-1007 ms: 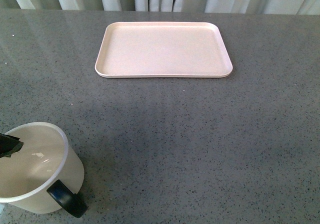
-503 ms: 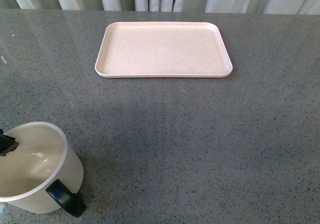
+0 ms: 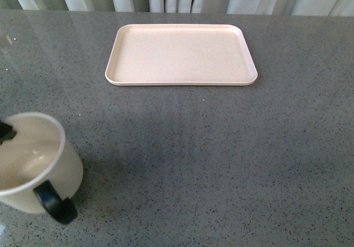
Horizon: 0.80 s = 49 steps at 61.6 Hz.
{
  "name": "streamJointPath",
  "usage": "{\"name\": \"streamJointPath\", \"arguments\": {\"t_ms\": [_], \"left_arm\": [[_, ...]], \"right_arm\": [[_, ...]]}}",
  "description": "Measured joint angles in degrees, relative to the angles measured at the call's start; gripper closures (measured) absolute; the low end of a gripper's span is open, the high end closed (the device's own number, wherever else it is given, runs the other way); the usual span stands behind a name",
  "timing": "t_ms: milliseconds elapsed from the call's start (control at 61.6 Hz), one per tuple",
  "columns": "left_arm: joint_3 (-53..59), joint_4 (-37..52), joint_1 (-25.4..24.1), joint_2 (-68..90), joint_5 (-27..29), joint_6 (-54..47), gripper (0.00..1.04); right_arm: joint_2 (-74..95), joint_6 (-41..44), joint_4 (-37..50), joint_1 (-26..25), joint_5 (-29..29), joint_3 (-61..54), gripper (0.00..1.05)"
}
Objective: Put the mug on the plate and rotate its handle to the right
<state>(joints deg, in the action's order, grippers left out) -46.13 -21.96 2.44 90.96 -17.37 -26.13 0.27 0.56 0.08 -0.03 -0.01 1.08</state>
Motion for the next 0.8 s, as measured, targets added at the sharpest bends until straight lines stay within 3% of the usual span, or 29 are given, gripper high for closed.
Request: {"name": "streamJointPath", "arguments": {"t_ms": [796], "left_arm": [[-52.19, -9.97, 11.28, 32.15, -0.66, 6.80, 1.03]], "right_arm": [[0.00, 0.00, 0.00, 0.00, 0.02, 0.00, 0.09]]}}
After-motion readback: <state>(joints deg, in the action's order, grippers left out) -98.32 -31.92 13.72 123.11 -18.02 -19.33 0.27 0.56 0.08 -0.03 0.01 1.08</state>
